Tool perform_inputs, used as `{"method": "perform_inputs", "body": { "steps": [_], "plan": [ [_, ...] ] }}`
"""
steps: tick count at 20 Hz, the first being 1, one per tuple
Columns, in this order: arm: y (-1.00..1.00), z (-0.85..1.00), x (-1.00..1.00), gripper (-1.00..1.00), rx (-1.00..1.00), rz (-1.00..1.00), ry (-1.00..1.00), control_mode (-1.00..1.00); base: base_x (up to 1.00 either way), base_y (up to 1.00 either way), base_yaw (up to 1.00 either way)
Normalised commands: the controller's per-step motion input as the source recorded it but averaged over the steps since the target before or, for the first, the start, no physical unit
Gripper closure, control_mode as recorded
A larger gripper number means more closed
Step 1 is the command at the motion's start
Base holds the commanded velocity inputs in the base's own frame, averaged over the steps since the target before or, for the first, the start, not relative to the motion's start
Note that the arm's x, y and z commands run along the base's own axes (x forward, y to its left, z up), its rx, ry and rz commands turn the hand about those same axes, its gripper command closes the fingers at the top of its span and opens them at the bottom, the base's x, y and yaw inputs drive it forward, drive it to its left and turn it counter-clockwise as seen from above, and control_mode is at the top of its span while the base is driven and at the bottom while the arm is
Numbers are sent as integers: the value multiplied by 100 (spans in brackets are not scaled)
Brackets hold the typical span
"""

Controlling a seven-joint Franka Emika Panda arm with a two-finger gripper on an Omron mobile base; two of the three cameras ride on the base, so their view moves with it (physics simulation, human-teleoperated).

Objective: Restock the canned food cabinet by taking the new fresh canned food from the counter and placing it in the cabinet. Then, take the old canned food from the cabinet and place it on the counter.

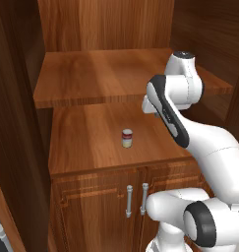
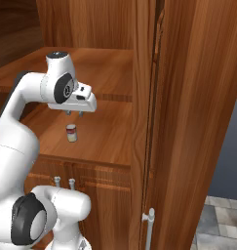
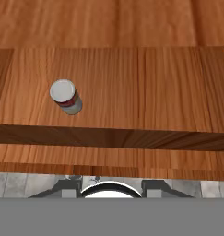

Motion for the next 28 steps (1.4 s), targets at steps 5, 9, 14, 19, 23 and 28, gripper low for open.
{"method": "perform_inputs", "body": {
  "steps": [5,9,14,19,23,28],
  "plan": [
    [6,-3,0,-100,0,0,0,-100,0,0,0],
    [43,-44,-4,-100,0,0,0,-100,0,0,0],
    [16,-39,-25,-100,0,0,0,-100,0,0,0],
    [2,-14,-74,-100,0,0,0,-100,0,0,0],
    [-6,-2,-88,-100,0,0,-3,-100,0,0,0],
    [0,0,-65,-100,-1,0,0,-100,0,0,0]
  ]
}}
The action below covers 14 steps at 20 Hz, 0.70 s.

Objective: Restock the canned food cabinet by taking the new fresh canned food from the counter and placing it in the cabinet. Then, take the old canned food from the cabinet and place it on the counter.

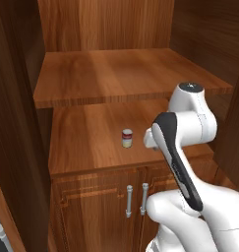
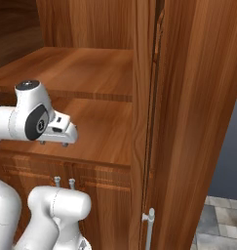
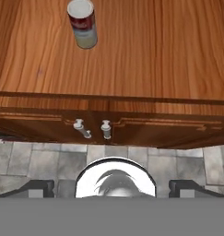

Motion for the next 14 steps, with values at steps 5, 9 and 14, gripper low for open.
{"method": "perform_inputs", "body": {
  "steps": [5,9,14],
  "plan": [
    [1,0,-26,-100,-3,0,-1,-100,0,0,0],
    [0,0,0,-100,0,0,0,100,-5,0,0],
    [0,0,0,-100,0,0,0,100,-44,0,0]
  ]
}}
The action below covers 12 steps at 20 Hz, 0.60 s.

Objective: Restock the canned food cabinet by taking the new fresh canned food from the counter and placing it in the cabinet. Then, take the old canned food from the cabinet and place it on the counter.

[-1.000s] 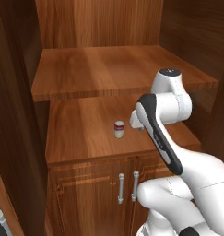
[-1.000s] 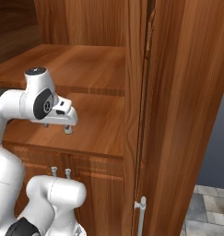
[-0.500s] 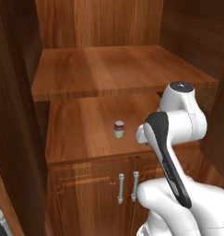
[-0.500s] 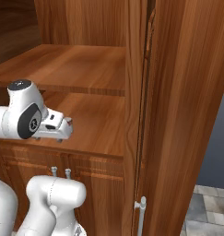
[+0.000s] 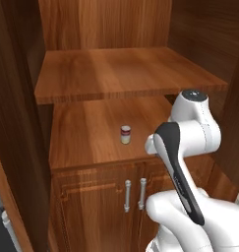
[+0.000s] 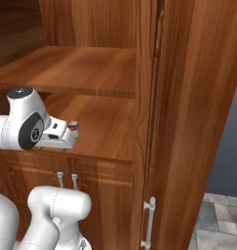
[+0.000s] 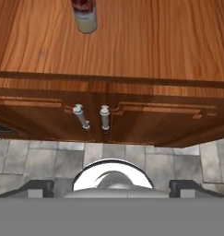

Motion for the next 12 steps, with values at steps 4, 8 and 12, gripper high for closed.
{"method": "perform_inputs", "body": {
  "steps": [4,8,12],
  "plan": [
    [0,0,0,-100,0,0,0,100,-60,0,0],
    [0,0,0,-100,0,0,0,100,-64,0,0],
    [0,0,0,-100,0,0,0,100,-65,0,1]
  ]
}}
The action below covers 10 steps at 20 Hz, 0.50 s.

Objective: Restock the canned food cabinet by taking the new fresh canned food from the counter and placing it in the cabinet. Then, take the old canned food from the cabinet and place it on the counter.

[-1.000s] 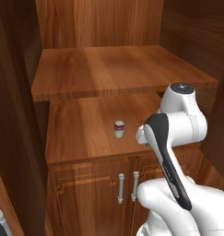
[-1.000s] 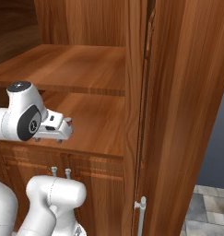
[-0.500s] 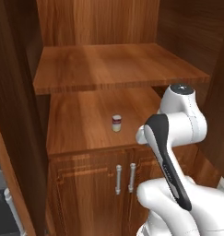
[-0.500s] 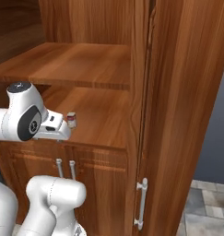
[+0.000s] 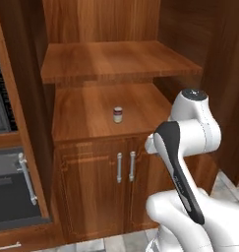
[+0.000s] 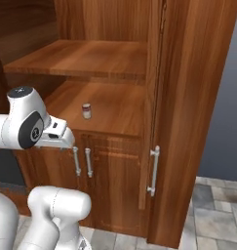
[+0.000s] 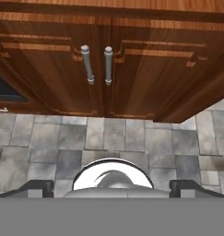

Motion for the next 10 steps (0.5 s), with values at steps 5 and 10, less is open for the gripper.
{"method": "perform_inputs", "body": {
  "steps": [5,10],
  "plan": [
    [0,0,0,-100,0,0,0,100,-71,0,19],
    [0,0,0,-100,0,0,0,100,-82,0,45]
  ]
}}
